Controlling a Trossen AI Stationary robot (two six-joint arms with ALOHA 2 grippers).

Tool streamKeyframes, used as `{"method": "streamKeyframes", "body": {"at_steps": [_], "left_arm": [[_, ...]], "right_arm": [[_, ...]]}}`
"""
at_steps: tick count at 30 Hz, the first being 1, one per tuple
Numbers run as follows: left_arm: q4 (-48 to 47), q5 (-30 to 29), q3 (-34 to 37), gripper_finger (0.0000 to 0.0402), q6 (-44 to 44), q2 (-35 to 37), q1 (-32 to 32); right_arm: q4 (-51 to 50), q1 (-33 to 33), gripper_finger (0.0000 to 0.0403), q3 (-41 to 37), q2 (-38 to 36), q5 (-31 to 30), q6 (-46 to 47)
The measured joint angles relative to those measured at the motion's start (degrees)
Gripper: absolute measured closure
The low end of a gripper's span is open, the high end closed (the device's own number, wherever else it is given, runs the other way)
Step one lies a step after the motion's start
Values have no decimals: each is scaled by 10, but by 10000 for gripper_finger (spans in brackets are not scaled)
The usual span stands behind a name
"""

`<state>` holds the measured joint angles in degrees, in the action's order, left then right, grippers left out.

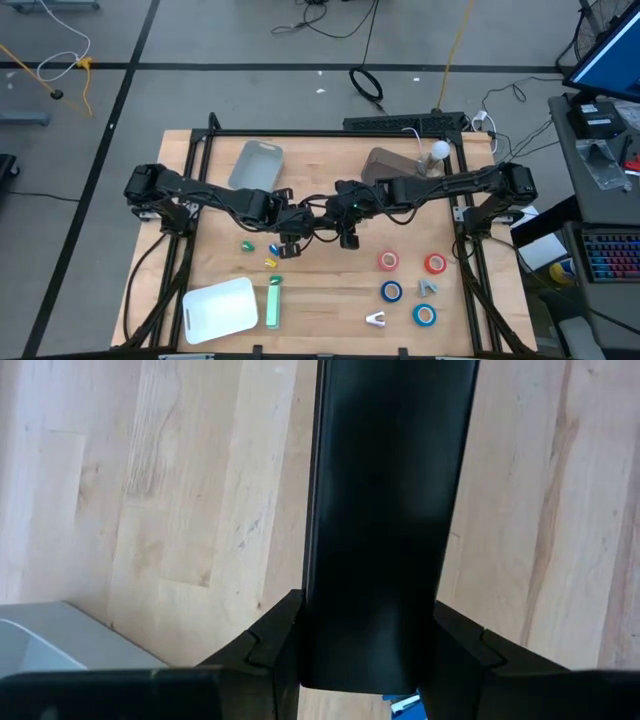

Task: Pick and place Stapler, Stapler remover, tape
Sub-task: Put the big black stapler into the black bin

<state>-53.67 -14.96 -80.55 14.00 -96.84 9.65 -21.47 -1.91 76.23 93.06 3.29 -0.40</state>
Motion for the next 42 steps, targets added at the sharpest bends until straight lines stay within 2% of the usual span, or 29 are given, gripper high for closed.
{"method": "streamKeyframes", "body": {"at_steps": [6,15,21,25,30,33,39,42], "left_arm": [[0,0,0,252,1,0,0],[1,-2,0,143,55,0,0],[-11,-1,0,104,74,0,0],[-52,-1,0,102,92,0,0],[-138,-1,0,116,132,0,0],[-175,-1,0,125,163,0,0],[-196,-3,2,130,185,1,7],[-196,-26,6,131,196,1,19]], "right_arm": [[-2,0,263,0,0,0,9],[-5,0,270,0,1,-3,19],[-18,0,270,0,1,-11,19],[-34,0,270,0,1,-34,19],[-50,8,269,0,1,-35,18],[-57,16,269,0,0,-56,15],[-92,48,269,0,-27,-83,12],[-121,72,269,0,-46,-103,10]]}}
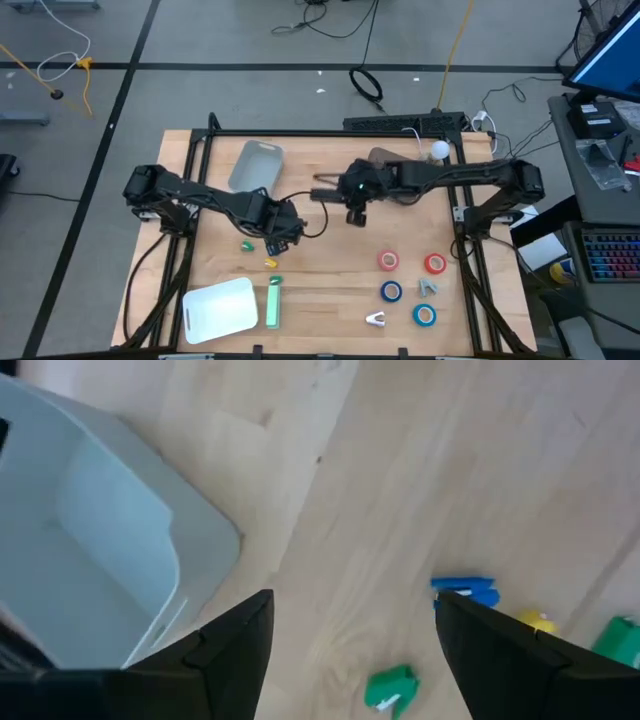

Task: Pick and place Stapler, Stapler remover, tape
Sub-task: Put the big black stapler into the black bin

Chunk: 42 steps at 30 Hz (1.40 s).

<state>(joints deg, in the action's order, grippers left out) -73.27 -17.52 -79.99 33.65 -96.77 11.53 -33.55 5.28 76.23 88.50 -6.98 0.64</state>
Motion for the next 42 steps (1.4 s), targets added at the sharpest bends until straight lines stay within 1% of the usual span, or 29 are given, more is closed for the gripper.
{"method": "streamKeyframes", "body": {"at_steps": [4,6,8,13,20,24,26,30,34,36,38,42], "left_arm": [[0,-56,0,131,29,1,19],[-1,-69,0,131,36,1,27],[0,-71,0,131,40,1,33],[15,-71,0,131,48,1,43],[51,-71,1,131,48,1,54],[101,-68,23,131,46,2,56],[143,-53,51,131,47,14,55],[275,-5,131,131,45,55,47],[375,-4,209,130,57,132,31],[403,-6,250,131,61,175,21],[450,-6,289,130,57,219,13],[516,-6,361,131,39,306,-2]], "right_arm": [[-56,33,269,0,-36,-35,0],[-76,51,269,1,-53,-49,0],[-115,67,269,0,-68,-61,0],[-167,113,269,0,-108,-82,5],[-231,165,268,0,-139,-81,17],[-237,178,268,-17,-141,-79,14],[-234,183,268,-39,-141,-79,11],[-209,191,268,-94,-141,-78,2],[-170,200,268,-131,-143,-77,-11],[-162,206,268,-148,-143,-62,-14],[-128,211,268,-166,-143,-50,-19],[-83,222,268,-198,-143,-48,-33]]}}
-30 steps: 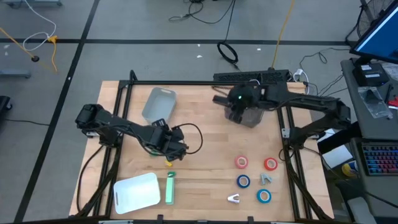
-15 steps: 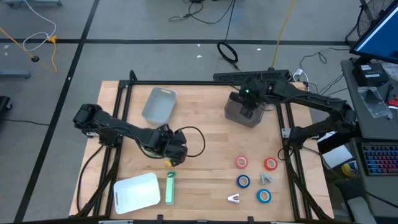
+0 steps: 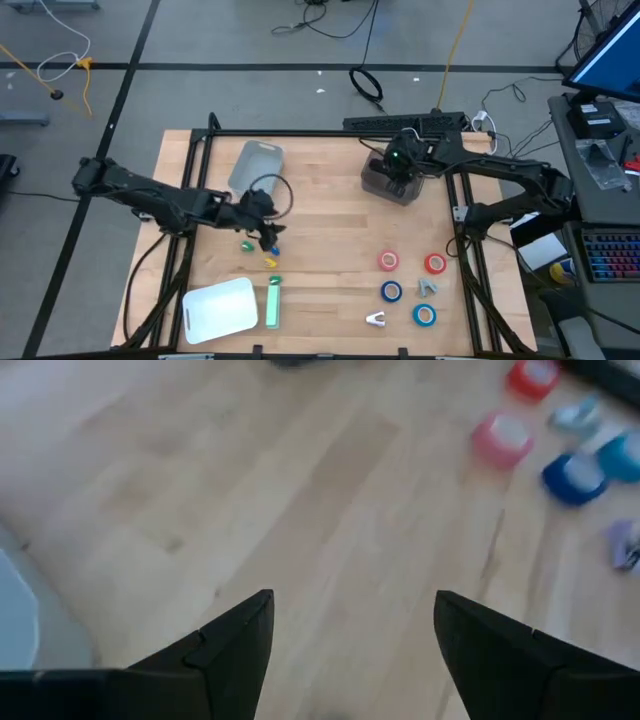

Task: Pick and place Stapler, Stapler remover, tape
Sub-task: Put the big black stapler into the black bin

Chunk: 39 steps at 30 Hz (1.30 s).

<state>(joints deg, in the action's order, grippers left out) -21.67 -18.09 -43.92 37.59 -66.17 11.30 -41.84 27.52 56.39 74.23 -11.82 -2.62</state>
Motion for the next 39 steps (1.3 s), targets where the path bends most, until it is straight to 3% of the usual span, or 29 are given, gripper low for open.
{"method": "streamKeyframes", "body": {"at_steps": [10,17,39], "left_arm": [[63,30,117,131,-15,164,-31],[85,31,152,131,-15,227,-43],[84,52,158,131,-7,229,-43]], "right_arm": [[78,31,268,-53,-1,-1,-7],[108,36,268,-89,0,-3,0],[103,35,241,-99,0,-32,3]]}}
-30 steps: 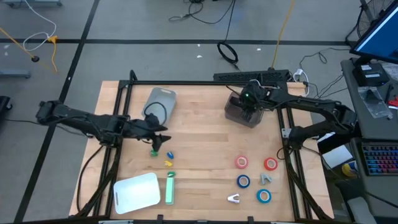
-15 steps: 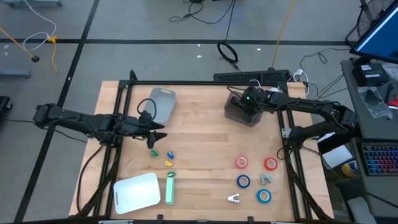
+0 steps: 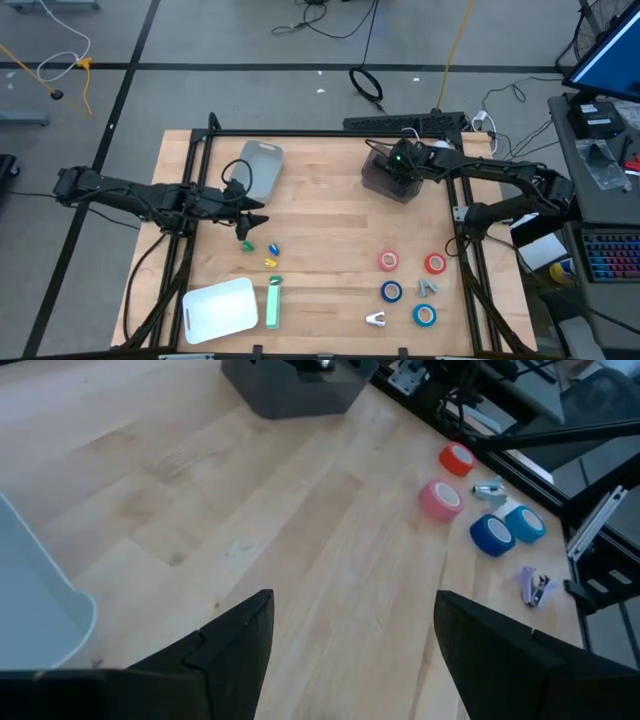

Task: Pick and place Stapler, Stapler remover, tape
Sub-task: Put the big black stapler into the black bin, then put the big light green stapler into the black bin

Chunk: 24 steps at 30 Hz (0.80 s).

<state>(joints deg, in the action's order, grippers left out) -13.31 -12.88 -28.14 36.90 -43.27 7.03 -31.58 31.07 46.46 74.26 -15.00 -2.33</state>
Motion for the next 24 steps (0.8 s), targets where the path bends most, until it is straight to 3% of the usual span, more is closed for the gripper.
{"method": "streamKeyframes", "body": {"at_steps": [15,24], "left_arm": [[-1,0,0,131,0,0,0],[-1,-2,0,131,-6,0,0]], "right_arm": [[4,0,236,0,-6,4,5],[19,-25,262,0,-119,117,113]]}}
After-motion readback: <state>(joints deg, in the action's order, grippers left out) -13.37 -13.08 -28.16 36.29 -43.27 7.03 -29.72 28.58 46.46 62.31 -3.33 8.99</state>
